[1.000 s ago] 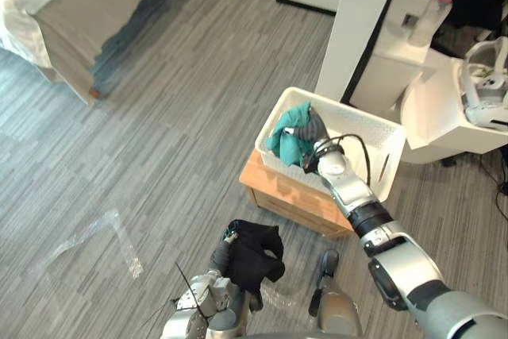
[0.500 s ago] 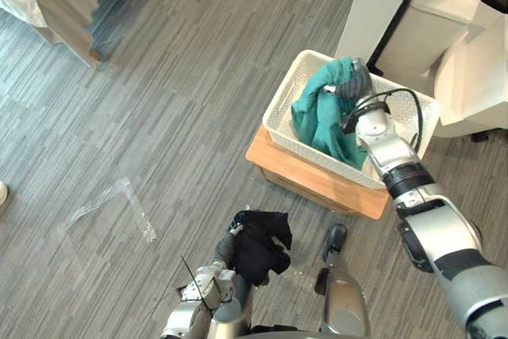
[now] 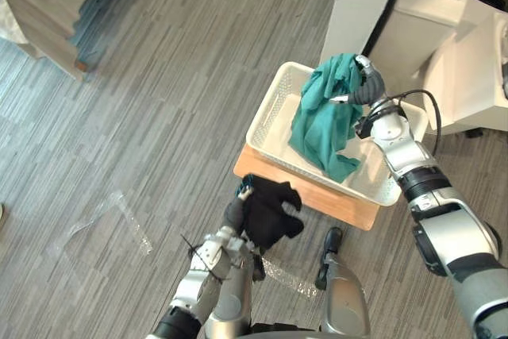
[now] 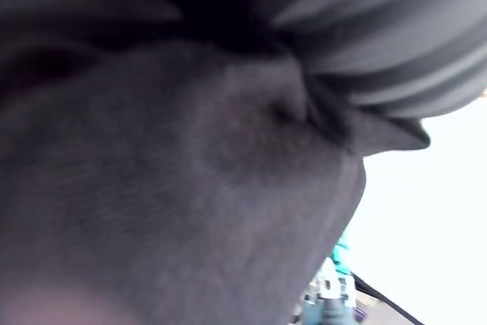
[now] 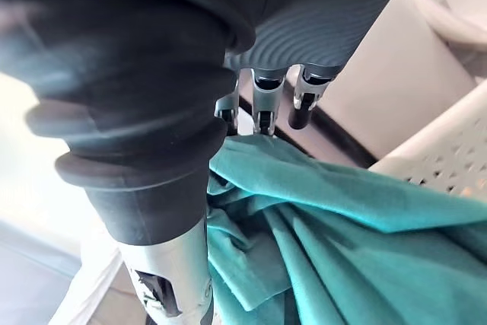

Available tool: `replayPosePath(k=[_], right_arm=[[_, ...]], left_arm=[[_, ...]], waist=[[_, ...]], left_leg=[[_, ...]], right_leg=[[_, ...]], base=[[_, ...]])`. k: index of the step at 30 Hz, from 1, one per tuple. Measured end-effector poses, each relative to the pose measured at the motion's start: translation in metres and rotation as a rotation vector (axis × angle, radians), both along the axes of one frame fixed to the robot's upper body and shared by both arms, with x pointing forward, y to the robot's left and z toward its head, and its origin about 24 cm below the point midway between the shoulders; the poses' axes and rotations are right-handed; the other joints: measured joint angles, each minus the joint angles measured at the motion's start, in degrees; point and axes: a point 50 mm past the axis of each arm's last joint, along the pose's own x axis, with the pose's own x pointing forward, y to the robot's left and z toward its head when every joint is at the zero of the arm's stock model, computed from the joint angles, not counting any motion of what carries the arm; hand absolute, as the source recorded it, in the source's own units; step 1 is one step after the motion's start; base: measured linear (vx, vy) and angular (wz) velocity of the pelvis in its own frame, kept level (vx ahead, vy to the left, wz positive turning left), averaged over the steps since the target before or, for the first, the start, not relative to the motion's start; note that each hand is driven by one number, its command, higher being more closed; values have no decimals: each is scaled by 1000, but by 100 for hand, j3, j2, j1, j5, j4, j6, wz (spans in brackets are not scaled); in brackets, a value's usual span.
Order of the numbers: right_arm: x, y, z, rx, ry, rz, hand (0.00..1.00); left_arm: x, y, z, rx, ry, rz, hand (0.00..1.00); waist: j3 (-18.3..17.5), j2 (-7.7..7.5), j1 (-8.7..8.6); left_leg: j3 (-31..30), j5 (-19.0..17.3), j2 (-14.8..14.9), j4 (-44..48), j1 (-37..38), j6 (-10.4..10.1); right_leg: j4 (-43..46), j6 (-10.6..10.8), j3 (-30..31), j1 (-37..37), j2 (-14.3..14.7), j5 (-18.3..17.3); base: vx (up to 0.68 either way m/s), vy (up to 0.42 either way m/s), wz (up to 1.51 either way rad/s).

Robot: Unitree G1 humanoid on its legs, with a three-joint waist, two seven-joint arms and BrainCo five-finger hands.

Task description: Tidy the bed and pick cloth on bed and put in laundry

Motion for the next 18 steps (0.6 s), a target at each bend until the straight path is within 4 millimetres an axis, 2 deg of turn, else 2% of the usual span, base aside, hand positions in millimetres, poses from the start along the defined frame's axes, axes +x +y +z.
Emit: replayPosePath(k=[4, 6, 8, 9, 11, 12, 15, 18], right_arm=[[-4, 4, -3, 59, -17, 17, 0], [-13, 11, -2, 120, -72, 50, 0], [-24, 12, -9, 189, -99, 51, 0], [-32, 9, -17, 232, -99, 39, 0], [-43, 7, -32, 284, -75, 18, 0], [-55, 2, -50, 339, -41, -18, 0], [-77, -9, -80, 410, 36, -85, 0], [-112, -23, -124, 464, 156, -179, 0]], left_arm=[[10, 8, 47, -21, -173, 100, 100], [7, 15, 77, -40, -291, 151, 100], [6, 17, 99, -64, -374, 162, 100], [2, 16, 114, -87, -430, 161, 100], [-6, 21, 130, -123, -499, 180, 100], [-12, 21, 145, -156, -556, 188, 100], [-21, 24, 161, -185, -622, 227, 100], [-21, 34, 169, -174, -631, 312, 100]], waist=[[75, -101, -58], [117, -177, -142], [151, -245, -156], [167, -276, -204], [151, -339, -304], [132, -402, -309], [70, -504, -425], [-130, -672, -539]], left_leg=[[93, -64, 98, 112, -40, -51], [152, -68, 168, 137, 2, -61], [207, -84, 230, 217, 77, -79], [243, -100, 253, 231, 146, -87], [270, -133, 268, 229, 244, -106], [331, -166, 287, 209, 370, -138], [426, -194, 286, 90, 553, -172], [599, -207, 285, -20, 703, -191]], right_leg=[[-40, -10, 80, -10, 78, -112], [-83, -31, 183, 27, 146, -89], [-143, -11, 206, 111, 192, -8], [-144, 6, 215, 179, 205, 10], [-147, 6, 236, 261, 220, 10], [-167, 7, 317, 326, 248, 9], [-236, 12, 366, 442, 263, 5], [-329, 37, 519, 477, 291, -10]], base=[[-79, -10, -8], [-41, -16, -16], [-6, -11, -19], [4, -6, -12], [21, 6, -13], [25, 6, -23], [21, 1, -16], [15, 12, -26]])
